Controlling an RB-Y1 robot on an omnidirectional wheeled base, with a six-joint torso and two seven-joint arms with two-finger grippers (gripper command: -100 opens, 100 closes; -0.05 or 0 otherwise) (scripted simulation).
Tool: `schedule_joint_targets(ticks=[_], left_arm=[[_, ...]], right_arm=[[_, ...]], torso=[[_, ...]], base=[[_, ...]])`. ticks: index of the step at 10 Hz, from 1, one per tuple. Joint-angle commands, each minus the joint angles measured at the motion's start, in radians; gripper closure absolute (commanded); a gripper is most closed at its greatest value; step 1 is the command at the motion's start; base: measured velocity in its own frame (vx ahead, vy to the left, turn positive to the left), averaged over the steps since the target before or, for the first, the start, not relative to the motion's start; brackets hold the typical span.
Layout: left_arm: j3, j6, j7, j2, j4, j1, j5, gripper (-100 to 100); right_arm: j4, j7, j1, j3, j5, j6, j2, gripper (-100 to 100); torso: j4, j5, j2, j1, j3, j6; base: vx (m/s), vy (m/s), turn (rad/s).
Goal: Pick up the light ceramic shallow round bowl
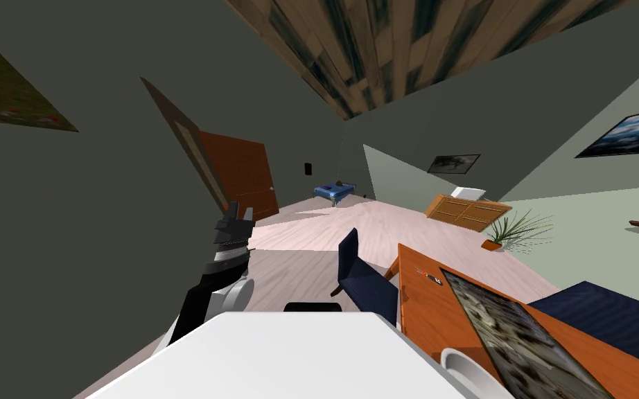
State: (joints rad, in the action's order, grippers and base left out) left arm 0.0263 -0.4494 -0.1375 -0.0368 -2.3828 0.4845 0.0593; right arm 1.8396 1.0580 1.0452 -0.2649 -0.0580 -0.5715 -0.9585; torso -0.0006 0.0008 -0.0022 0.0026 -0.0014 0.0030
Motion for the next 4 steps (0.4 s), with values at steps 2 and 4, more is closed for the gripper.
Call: schedule_joint_targets(ticks=[2, 4], left_arm=[[0.0, 0.0, 0.0, 0.0, 0.0, 0.0, 0.0, 0], [0.0, 0.0, 0.0, 0.0, 0.0, 0.0, 0.0, 0]], right_arm=[[0.049, 0.008, 0.028, 0.015, 0.009, -0.018, -0.022, 100], [0.04, 0.006, 0.026, 0.013, 0.007, -0.013, -0.018, 0]], torso=[[0.0, 0.001, 0.0, 0.0, 0.0, -0.001], [0.0, 0.001, 0.0, 0.0, 0.0, -0.001]], base=[[0.016, 0.01, -0.053], [0.0, 0.0, 0.0]])
